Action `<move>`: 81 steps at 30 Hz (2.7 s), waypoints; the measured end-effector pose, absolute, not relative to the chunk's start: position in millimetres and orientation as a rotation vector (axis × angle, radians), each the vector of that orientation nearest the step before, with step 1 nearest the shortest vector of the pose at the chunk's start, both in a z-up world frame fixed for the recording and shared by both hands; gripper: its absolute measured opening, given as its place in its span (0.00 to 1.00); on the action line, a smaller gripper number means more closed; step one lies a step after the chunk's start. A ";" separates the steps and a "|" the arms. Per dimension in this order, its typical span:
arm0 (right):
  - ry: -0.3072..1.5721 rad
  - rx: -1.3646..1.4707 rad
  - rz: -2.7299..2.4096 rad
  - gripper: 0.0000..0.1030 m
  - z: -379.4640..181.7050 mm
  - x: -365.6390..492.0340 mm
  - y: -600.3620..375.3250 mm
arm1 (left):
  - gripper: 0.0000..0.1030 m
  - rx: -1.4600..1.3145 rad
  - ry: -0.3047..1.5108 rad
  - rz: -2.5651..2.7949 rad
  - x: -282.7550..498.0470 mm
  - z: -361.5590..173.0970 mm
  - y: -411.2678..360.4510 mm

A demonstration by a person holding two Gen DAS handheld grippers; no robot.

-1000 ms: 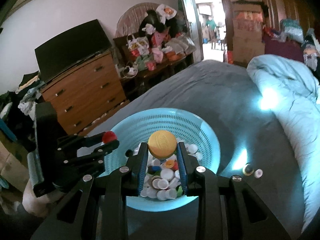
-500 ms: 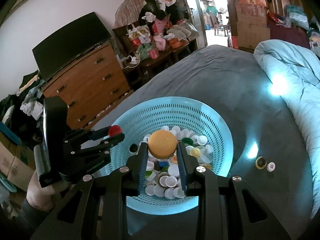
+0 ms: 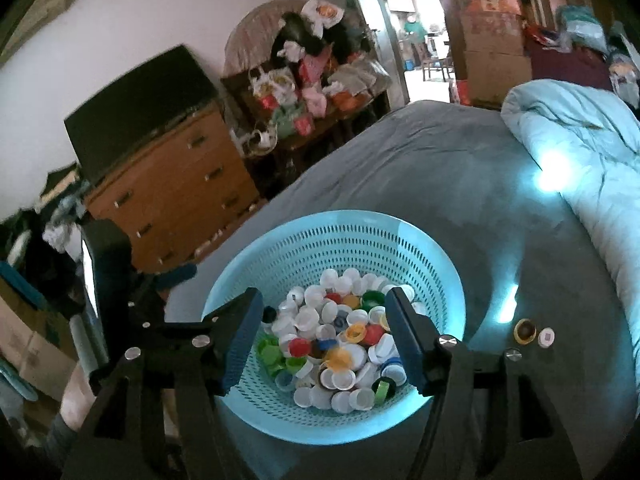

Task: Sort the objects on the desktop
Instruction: 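Move both tools back toward the last two caps, then grasp a white QR-printed cap with the right tool while the left tool grasps a yellow-rimmed cap, then carry both caps over the teal basket and open both tools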

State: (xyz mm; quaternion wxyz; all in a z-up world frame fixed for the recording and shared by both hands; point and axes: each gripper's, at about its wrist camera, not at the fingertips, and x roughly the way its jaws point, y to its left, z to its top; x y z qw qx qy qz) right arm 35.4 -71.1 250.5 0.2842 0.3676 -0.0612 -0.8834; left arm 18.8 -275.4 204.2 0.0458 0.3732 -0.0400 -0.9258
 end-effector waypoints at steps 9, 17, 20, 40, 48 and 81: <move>-0.252 1.072 -2.520 0.57 184.7 109.9 44.5 | 0.89 1.068 -0.253 -3.266 98.0 212.7 -141.7; -0.553 1.366 -2.581 0.57 86.3 156.7 164.6 | 0.89 1.458 -0.277 -3.238 80.7 95.3 -27.0; -0.532 1.383 -2.580 0.57 72.2 153.0 182.1 | 0.89 1.528 -0.244 -3.138 48.1 60.0 -14.2; 0.044 1.252 -2.540 0.40 20.4 -91.2 116.8 | 0.93 1.385 -0.152 -3.000 -56.2 5.0 -7.4; -0.050 1.221 -2.629 0.25 36.3 -59.0 135.0 | 0.95 1.389 -0.071 -2.997 -64.7 13.2 -11.1; -0.466 1.131 -2.678 0.25 60.6 85.4 199.9 | 0.40 1.421 -0.209 -3.133 -96.3 66.1 54.8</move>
